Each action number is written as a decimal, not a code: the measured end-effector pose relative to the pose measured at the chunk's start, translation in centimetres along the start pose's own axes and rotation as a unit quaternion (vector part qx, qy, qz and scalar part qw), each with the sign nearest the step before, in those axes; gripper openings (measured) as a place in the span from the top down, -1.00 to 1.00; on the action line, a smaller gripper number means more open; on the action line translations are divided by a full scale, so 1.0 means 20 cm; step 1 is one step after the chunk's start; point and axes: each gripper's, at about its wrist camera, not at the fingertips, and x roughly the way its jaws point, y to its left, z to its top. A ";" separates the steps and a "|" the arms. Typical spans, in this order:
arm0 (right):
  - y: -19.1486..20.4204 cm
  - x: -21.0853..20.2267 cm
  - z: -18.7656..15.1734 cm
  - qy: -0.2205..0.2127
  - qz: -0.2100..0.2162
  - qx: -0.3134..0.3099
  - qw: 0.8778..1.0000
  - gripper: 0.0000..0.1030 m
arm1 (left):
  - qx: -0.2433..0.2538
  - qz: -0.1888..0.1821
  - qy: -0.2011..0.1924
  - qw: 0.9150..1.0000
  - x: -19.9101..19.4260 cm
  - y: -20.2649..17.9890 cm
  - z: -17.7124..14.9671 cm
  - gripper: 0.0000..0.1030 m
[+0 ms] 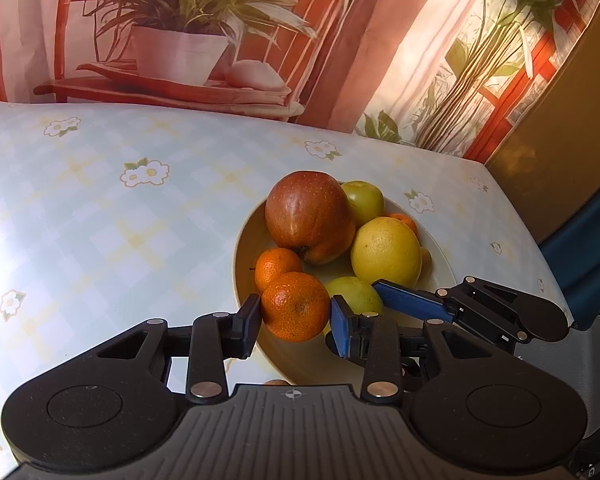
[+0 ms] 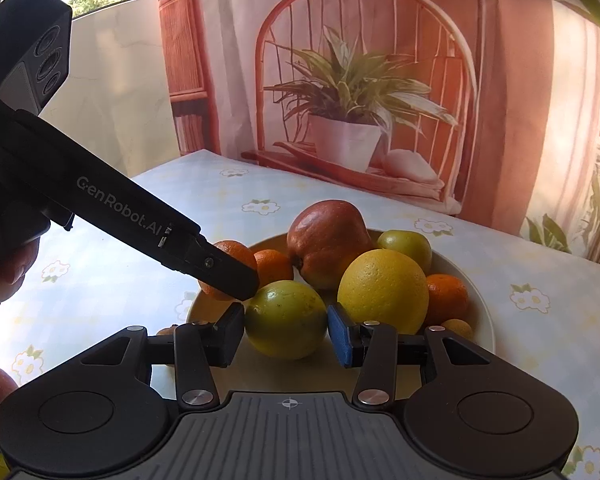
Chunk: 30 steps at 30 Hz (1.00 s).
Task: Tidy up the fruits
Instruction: 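Carry the mandarin with the left gripper while the right carries the citrus onto the plate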
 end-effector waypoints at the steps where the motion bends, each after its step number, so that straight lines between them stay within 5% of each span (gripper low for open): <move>1: 0.00 0.00 0.00 0.001 0.000 0.002 1.000 0.18 | -0.002 -0.002 0.001 1.000 0.00 0.00 0.00 0.24; 8: -0.01 -0.06 0.01 0.010 -0.002 0.014 1.000 0.11 | -0.009 -0.001 0.003 1.000 0.01 0.02 0.01 0.23; 12: -0.01 -0.06 -0.01 0.032 0.012 0.019 0.999 0.44 | -0.014 0.001 0.004 1.000 0.00 0.03 0.01 0.25; 19: -0.02 0.00 -0.02 0.048 -0.002 0.041 0.998 0.66 | -0.025 -0.003 -0.004 1.000 -0.02 0.04 0.02 0.22; 30: -0.02 0.03 0.02 0.043 -0.020 0.059 0.997 0.57 | -0.004 0.027 -0.037 0.999 -0.12 0.03 0.03 0.22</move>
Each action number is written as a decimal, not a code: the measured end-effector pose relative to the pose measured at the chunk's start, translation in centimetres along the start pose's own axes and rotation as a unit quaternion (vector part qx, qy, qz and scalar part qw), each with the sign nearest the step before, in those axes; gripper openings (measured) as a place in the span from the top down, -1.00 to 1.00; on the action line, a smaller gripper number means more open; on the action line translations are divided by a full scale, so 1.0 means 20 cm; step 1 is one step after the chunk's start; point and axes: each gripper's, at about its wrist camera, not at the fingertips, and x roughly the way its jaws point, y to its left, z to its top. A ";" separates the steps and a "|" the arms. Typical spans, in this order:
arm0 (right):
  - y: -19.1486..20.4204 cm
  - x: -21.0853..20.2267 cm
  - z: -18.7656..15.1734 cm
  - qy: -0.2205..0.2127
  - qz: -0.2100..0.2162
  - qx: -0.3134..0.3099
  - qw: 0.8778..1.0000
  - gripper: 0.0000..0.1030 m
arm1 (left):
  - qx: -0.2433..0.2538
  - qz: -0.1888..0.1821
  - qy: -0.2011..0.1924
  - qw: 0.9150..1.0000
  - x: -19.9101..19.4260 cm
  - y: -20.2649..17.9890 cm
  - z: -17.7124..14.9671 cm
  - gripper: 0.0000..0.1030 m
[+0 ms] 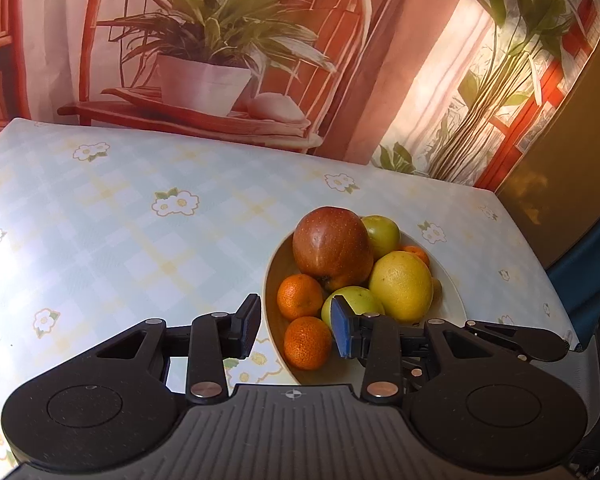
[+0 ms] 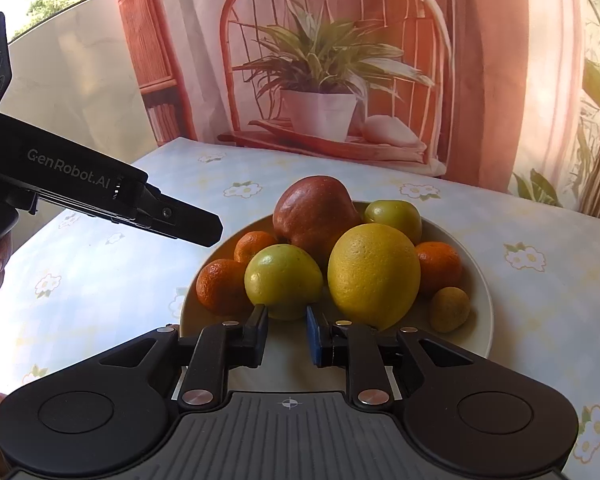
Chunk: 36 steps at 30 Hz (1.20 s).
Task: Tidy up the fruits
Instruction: 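Carry the mandarin with the left gripper while the right carries the citrus onto the plate, then open both grippers over the plate and pull them back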
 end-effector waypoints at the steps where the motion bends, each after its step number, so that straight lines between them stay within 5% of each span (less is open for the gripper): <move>1: 0.00 0.00 0.00 -0.001 -0.001 0.001 1.000 0.55 | 0.005 0.006 -0.002 1.000 -0.01 0.00 0.00 0.20; 15: 0.03 -0.18 -0.02 -0.021 -0.016 0.009 1.000 0.53 | 0.047 0.058 -0.025 0.997 -0.19 0.00 -0.06 0.13; 26: 0.08 -0.38 -0.20 -0.040 -0.020 0.072 0.996 0.52 | 0.085 0.074 -0.052 0.992 -0.44 0.01 -0.24 0.01; 36: 0.20 -0.53 -0.39 -0.043 -0.028 0.102 0.993 0.48 | 0.036 0.068 -0.062 0.995 -0.59 0.06 -0.43 0.01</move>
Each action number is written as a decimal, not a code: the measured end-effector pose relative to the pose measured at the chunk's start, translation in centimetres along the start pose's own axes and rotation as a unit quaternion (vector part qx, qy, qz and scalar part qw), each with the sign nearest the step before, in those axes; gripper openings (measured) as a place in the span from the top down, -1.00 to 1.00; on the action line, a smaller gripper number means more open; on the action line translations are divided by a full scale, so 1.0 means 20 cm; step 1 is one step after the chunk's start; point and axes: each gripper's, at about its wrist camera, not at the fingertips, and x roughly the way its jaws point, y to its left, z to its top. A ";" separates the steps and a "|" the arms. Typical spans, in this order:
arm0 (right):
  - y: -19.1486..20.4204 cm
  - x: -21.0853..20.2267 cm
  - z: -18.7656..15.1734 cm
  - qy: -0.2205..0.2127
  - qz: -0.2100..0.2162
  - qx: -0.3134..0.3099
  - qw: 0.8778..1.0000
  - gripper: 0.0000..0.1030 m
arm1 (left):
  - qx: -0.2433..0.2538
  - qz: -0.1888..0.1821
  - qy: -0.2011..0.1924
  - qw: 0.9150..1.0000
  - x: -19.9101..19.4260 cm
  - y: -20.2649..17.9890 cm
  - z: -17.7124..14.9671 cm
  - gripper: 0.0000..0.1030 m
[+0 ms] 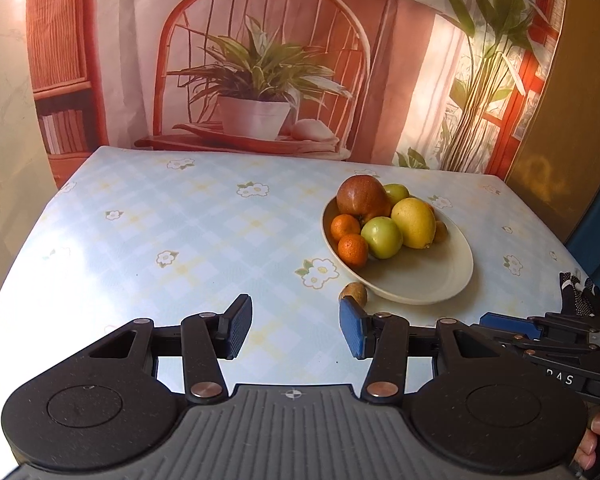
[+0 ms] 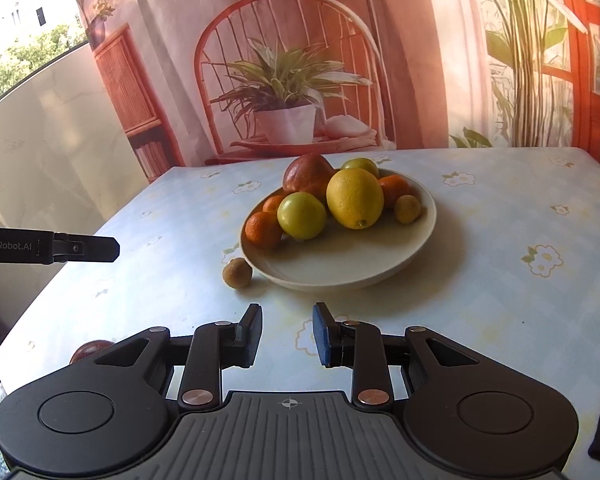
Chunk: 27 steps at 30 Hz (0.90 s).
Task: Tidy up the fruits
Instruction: 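Open both grippers over the plate and pull them back, then move the left gripper to the loose red apple while the right gripper approaches it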
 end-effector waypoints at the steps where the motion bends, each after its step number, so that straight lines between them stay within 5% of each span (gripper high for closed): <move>1: 0.01 -0.01 -0.02 0.001 -0.001 -0.001 1.000 0.48 | -0.007 0.001 -0.001 1.000 -0.01 0.00 -0.02 0.01; 16: 0.12 -0.19 -0.14 0.013 -0.006 0.021 1.000 0.31 | -0.049 -0.004 0.003 0.999 -0.11 0.04 -0.20 0.01; 27: 0.25 -0.17 -0.14 0.024 0.008 -0.030 0.999 0.31 | -0.076 -0.034 0.046 0.995 -0.09 0.08 -0.28 0.01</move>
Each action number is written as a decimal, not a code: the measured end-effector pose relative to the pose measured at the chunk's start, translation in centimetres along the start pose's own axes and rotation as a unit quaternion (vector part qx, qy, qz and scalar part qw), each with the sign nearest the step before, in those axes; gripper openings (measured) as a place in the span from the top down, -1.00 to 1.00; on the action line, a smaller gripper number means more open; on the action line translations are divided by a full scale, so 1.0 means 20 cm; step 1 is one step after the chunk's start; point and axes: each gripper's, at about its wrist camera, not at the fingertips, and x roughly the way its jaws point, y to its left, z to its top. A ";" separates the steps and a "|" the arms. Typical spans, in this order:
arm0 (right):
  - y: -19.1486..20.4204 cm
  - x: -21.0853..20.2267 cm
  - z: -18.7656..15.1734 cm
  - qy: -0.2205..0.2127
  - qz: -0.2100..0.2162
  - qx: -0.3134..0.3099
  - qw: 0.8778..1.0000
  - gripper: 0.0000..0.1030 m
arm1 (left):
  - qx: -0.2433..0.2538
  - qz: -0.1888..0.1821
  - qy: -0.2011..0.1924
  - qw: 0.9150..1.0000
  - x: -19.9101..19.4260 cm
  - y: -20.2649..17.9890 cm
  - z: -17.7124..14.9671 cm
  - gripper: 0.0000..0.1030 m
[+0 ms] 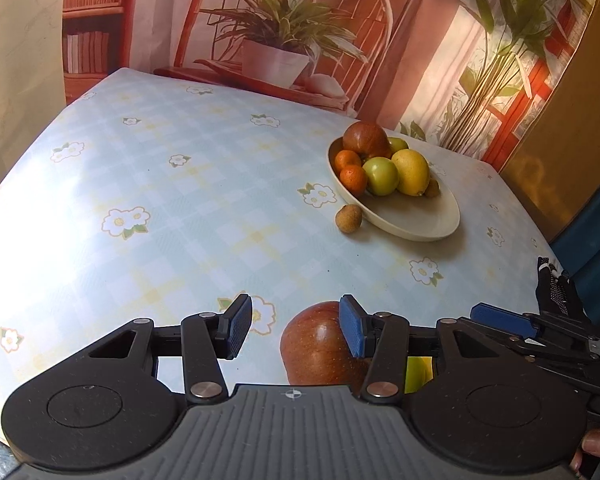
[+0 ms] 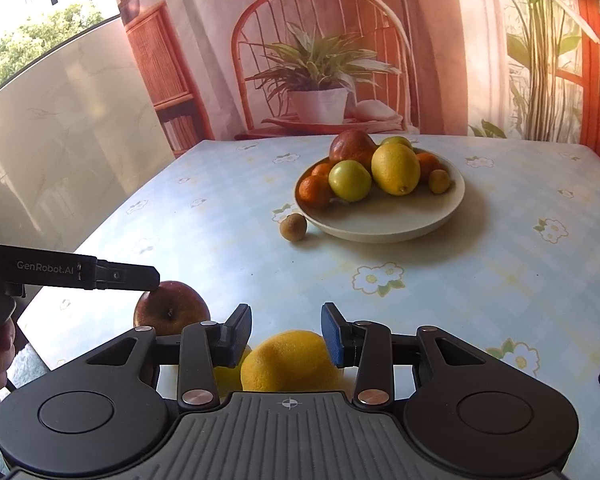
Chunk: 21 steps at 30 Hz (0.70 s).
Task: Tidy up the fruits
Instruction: 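Move the left gripper to the loose red apple while the right gripper approaches it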
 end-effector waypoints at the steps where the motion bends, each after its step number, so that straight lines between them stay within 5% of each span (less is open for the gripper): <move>1: 0.02 0.01 0.01 0.001 0.000 -0.008 1.000 0.31 | -0.002 -0.007 0.002 1.000 0.00 0.00 0.00 0.01; 21: 0.06 0.09 0.02 0.023 0.019 -0.035 0.999 0.30 | 0.003 -0.029 0.029 0.999 0.06 0.00 -0.03 -0.06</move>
